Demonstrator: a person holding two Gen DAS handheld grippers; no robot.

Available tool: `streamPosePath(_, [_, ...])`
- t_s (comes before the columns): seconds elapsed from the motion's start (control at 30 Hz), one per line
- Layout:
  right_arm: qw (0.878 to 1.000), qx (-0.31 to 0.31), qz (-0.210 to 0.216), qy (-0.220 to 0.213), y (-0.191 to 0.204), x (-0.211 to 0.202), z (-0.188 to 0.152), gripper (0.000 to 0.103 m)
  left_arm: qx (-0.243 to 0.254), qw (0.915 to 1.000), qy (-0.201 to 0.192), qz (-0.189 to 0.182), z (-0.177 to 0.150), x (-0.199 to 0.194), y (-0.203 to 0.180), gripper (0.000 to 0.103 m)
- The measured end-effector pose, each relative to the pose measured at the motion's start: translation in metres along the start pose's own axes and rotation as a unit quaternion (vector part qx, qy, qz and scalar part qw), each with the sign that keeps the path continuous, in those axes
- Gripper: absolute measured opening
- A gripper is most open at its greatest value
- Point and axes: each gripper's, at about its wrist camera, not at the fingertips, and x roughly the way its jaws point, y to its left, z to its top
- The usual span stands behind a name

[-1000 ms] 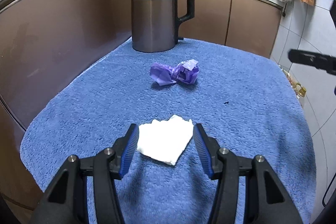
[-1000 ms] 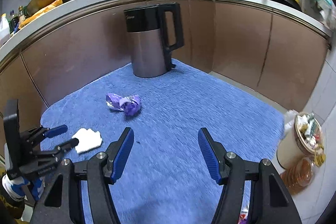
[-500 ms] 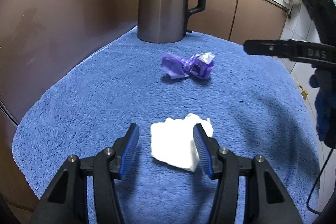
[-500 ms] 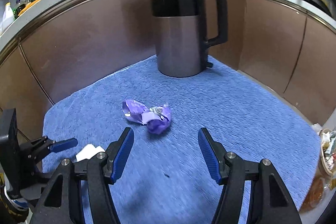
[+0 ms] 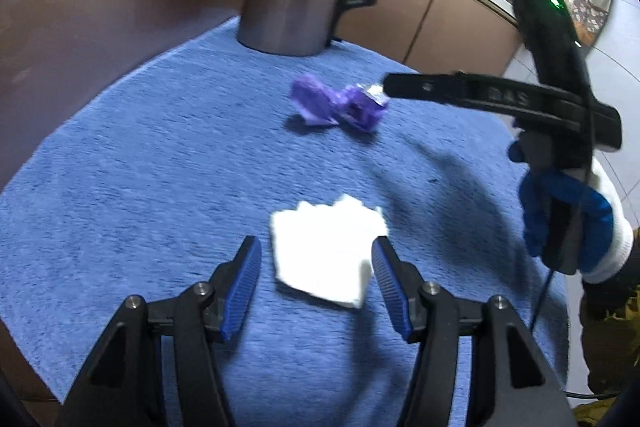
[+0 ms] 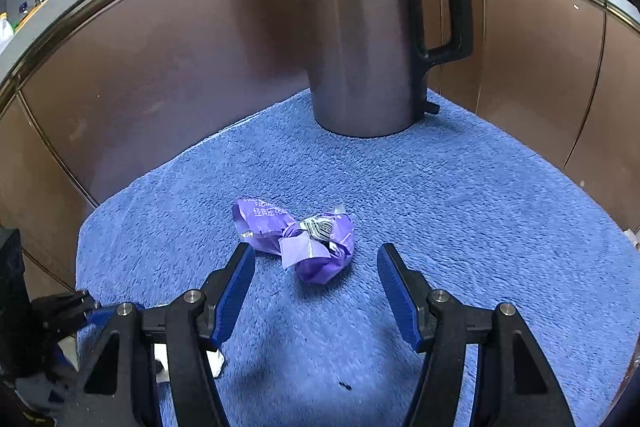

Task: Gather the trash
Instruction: 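Grasp the white tissue with the left tool while the right tool grasps the purple bag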

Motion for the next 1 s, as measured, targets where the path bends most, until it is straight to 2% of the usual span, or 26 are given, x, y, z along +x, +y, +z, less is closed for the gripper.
streamPosePath(0.53, [1.0, 0.018, 0.005, 0.005, -0.005, 0.015, 0.002, 0.061, 0.024, 0.9996, 0.008, 0.009, -0.003, 0.013, -0.009, 0.054])
streamPosePath(0.6, [1.0, 0.016, 0.007, 0.006, -0.003, 0.018, 0.003, 0.061, 0.029, 0.9995, 0.009, 0.007, -0.003, 0.015, -0.011, 0.049])
streamPosePath(0.73, [1.0, 0.012, 0.01, 0.01, 0.002, 0.025, 0.005, 0.061, 0.04, 0.9991, 0.011, 0.003, -0.004, 0.016, -0.015, 0.047])
streamPosePath(0.93, [1.0, 0.011, 0.011, 0.014, 0.006, 0.033, 0.005, 0.061, 0.057, 0.9983, 0.013, 0.002, -0.004, 0.019, -0.02, 0.031])
streamPosePath(1.0, [1.0, 0.01, 0.012, 0.016, 0.006, 0.034, 0.004, 0.061, 0.06, 0.9981, 0.015, -0.002, -0.004, 0.02, -0.022, 0.022])
